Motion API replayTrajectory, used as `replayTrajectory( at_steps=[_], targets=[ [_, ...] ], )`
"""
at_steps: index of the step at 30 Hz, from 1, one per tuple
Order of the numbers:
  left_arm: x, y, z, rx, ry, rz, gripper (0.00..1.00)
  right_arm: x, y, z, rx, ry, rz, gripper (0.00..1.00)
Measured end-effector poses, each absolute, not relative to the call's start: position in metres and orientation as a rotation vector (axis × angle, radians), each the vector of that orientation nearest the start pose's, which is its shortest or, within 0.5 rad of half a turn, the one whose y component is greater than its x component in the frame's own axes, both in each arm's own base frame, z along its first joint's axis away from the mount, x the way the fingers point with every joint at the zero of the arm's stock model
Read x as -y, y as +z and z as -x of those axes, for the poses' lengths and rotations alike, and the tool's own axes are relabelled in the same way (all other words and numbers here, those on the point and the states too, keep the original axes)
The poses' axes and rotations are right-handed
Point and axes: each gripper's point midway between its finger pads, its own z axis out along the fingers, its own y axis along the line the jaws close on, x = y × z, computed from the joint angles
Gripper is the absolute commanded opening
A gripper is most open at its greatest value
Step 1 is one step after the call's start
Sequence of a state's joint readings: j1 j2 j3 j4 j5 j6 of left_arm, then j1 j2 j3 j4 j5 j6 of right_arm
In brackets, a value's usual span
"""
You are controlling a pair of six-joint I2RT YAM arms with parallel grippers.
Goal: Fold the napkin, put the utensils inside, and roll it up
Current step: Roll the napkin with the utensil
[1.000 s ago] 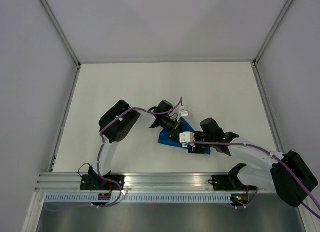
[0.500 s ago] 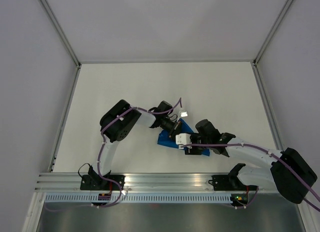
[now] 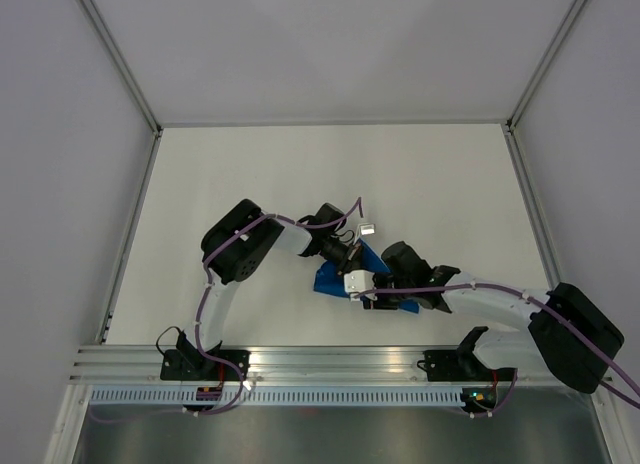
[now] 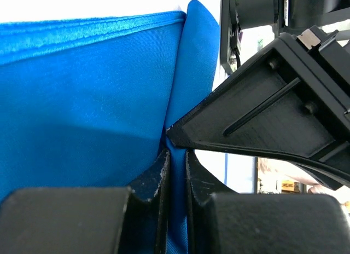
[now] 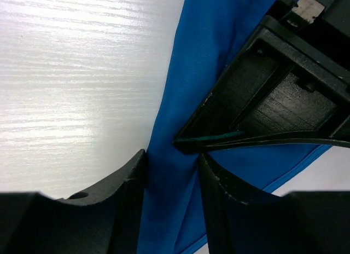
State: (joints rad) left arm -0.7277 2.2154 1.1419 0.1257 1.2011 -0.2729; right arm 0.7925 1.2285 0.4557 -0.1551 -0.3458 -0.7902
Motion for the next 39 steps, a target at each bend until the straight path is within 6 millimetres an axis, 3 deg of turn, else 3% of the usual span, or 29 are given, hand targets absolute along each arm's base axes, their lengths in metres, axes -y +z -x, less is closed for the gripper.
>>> replayTrajectory(
  at_steps=[3, 8, 13, 19, 23, 30, 34, 39],
  targets=[
    [0.383, 0.012, -0.179, -2.346, -1.918, -1.103, 0.04, -0.219, 0.016, -0.171, -1.652, 0.439, 1.849, 0.36],
    [0.381, 0.012, -0.18, -2.364, -1.922, -1.086, 0.29, -0.22, 0.015, -0.172, -1.663, 0.438, 1.849, 0.21],
    [0.378, 0.016, -0.181, -2.383, -1.898, -1.067, 0.41, -0.222, 0.015, -0.174, -1.67, 0.436, 1.861, 0.12],
    [0.372, 0.022, -0.193, -2.417, -1.758, -1.012, 0.42, -0.224, 0.015, -0.179, -1.686, 0.445, 1.878, 0.09],
    [0.365, 0.028, -0.224, -2.414, -1.559, -0.928, 0.42, -0.223, 0.015, -0.183, -1.736, 0.523, 1.898, 0.08],
    [0.325, 0.061, -0.273, -2.3, -1.218, -0.736, 0.41, -0.215, 0.017, -0.201, -1.884, 0.795, 1.919, 0.08],
    [0.309, 0.076, -0.274, -2.2, -1.094, -0.688, 0.41, -0.211, 0.016, -0.207, -1.964, 0.963, 1.92, 0.08],
    [0.299, 0.077, -0.259, -2.108, -0.955, -0.705, 0.42, -0.211, 0.015, -0.209, -2.052, 1.123, 1.909, 0.08]
  ],
)
